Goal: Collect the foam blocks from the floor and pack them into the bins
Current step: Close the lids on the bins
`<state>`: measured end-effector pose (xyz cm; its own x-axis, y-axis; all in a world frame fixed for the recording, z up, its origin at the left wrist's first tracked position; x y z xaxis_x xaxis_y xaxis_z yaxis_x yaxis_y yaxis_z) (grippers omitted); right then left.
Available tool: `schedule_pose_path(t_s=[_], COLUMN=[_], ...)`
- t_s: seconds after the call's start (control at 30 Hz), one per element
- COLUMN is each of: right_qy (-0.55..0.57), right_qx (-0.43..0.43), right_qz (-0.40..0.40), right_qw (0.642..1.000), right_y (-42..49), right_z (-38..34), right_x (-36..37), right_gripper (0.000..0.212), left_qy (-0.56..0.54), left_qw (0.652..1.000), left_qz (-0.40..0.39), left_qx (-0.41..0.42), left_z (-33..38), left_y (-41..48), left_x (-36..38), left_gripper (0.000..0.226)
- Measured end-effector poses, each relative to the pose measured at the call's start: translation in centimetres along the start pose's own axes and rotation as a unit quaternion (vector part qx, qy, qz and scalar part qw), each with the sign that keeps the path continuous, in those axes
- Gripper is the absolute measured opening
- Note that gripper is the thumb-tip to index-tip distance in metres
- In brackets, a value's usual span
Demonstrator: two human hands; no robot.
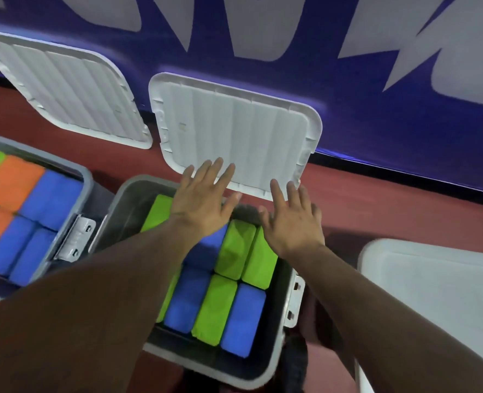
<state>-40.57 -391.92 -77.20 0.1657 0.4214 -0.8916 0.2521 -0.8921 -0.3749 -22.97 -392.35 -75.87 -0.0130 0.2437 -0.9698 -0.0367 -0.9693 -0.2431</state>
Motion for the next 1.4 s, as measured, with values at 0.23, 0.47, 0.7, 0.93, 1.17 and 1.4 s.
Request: schedule_pose_path(t_s=[0.23,0.47,0.7,0.93,1.17,1.4], right_qy=[-0.033,-0.098,-0.115,-0.068,-0.051,-0.077], right_qx=[-0.022,-0.06,-0.066,-0.08,-0.056,-0.003], right_qz=[0.007,0.063,0.116,0.007,0.003,0.026], right_qw=[0.999,0.991,0.984,0.995,0.997,0.997], right_y=[11.4,22.1,25.4,22.9,16.3,5.5], right_z=[0.6,1.5,0.3,-1.1,-3.0,-7.7], right_x=[-1.1,-5.3,-5.6,-4.7,-4.3,-2.0], right_gripper=[0.066,0.072,0.071,0.056,0.061,0.078], left_qy=[0.011,-0.029,-0.055,-0.03,0.026,-0.018], left_qw=[0.999,0.996,0.99,0.997,0.995,0.98], left_qz=[0.038,0.088,0.128,0.07,0.001,0.037], left_qx=[-0.01,-0.007,-0.008,0.022,0.097,0.192], left_z=[-1.3,-1.1,-3.1,-6.0,-5.7,-7.4], left_y=[10.6,19.5,23.0,22.6,19.3,7.4], left_x=[1.0,0.7,-1.4,-0.7,-2.4,-2.8], left_gripper=[0.07,0.069,0.068,0.076,0.073,0.074])
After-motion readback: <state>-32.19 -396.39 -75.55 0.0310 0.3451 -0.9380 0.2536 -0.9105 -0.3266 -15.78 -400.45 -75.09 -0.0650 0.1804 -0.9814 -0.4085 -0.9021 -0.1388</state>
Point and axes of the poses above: each hand's wrist, its own y-axis towards the middle knuckle, its own x-axis out of the palm, z = x × y, the point moved 8 cm from there along y, towards the middle knuckle
